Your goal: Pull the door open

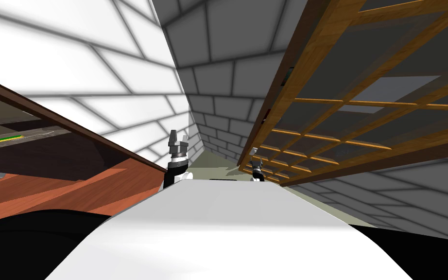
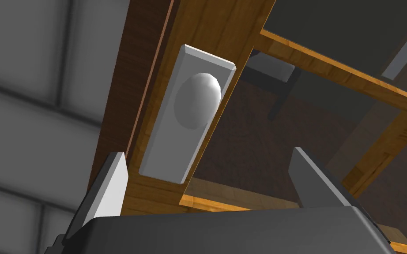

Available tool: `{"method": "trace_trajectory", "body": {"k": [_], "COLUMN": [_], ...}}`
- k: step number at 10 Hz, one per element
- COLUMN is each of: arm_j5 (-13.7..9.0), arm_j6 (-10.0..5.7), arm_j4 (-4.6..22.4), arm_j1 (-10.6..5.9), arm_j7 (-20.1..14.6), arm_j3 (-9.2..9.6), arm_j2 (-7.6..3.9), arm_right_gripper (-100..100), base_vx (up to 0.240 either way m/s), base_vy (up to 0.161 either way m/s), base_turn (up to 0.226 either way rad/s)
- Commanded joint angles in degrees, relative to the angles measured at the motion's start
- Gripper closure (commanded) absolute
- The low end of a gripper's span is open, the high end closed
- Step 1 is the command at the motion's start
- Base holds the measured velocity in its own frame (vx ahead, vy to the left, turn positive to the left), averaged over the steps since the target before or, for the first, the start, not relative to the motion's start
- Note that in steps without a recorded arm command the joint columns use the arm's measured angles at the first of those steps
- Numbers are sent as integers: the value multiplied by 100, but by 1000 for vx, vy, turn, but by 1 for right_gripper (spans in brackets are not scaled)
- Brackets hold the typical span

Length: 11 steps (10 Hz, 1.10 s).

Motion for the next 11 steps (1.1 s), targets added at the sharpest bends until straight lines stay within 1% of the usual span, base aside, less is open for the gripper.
{"method": "trace_trajectory", "body": {"k": [1,2,3,7,10,11], "arm_j5": [-104,-186,-186,-446,-563,-538], "arm_j6": [35,56,56,121,151,143], "arm_j4": [-36,-56,-56,-117,-145,-138], "arm_j1": [-9,-19,-19,-54,-69,-65], "arm_j7": [-286,-442,-501,-1187,-1512,-1434], "arm_j3": [31,57,57,139,177,169], "arm_j2": [26,48,48,116,148,140], "arm_right_gripper": [-100,-100,-100,-100,-100,-100], "base_vx": [-61,-73,-51,-65,-63,-22], "base_vy": [-19,-14,-10,-15,-9,-3], "base_turn": [38,54,17,39,23,5]}}
